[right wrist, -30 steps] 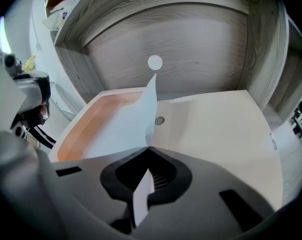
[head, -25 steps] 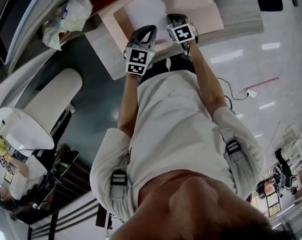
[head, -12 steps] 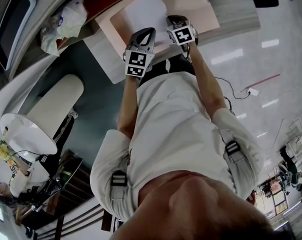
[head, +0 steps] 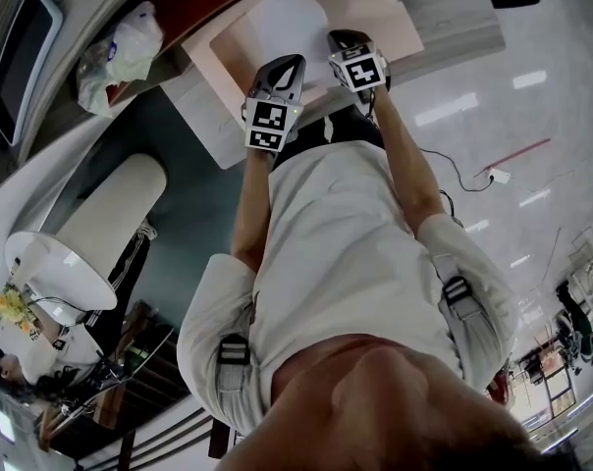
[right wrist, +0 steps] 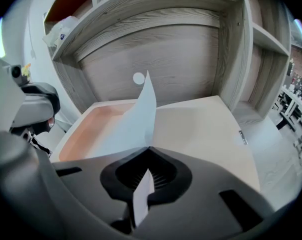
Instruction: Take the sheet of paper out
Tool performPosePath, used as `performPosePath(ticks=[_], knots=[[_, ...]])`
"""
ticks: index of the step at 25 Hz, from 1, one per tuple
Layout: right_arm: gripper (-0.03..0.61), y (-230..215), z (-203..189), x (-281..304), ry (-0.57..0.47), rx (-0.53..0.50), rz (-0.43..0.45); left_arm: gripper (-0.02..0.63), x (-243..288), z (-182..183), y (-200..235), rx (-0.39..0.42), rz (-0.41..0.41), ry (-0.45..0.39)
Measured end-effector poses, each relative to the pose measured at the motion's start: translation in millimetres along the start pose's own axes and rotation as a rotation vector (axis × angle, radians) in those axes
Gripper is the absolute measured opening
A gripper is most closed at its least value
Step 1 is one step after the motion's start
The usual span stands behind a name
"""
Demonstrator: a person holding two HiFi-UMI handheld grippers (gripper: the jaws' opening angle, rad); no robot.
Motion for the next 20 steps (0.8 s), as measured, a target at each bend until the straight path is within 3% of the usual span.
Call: performPosePath(ticks=[20], knots=[[0.02,-14,8,-38,-0.074,0.015,-0.055,0.023,14,19,-9,0.013,-0.049,-0.036]])
Point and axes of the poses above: the fingertips, and each gripper's own axes: x forward along the fingers, y to its left, z out of its top, the point moved 9 cm from there along -x, backward along the fingers, and after that the axes turned 10 degrees about -y, right-handed, at the moved point
